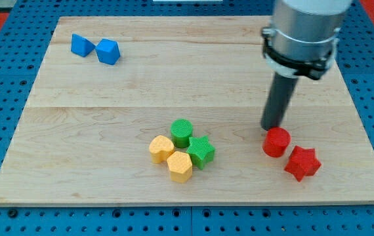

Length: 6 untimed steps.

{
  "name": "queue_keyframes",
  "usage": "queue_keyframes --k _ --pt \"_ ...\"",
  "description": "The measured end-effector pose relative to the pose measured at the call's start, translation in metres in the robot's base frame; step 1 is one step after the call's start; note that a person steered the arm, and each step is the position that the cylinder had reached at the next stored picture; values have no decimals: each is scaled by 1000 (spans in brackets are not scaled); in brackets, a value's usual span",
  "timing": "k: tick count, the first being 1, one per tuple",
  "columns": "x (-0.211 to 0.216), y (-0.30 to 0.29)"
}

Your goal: Place your hand at the bottom of the triangle

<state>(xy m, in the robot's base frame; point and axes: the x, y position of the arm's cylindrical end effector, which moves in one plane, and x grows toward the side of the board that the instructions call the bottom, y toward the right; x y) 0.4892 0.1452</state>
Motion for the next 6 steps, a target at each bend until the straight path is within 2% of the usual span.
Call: queue_keyframes --k 1,2,3,4,5,6 --pt "3 11" --pt "-37 9" --pt "-108 -29" --pt "-116 -105" --pt "-79 -184" --pt "-100 -311"
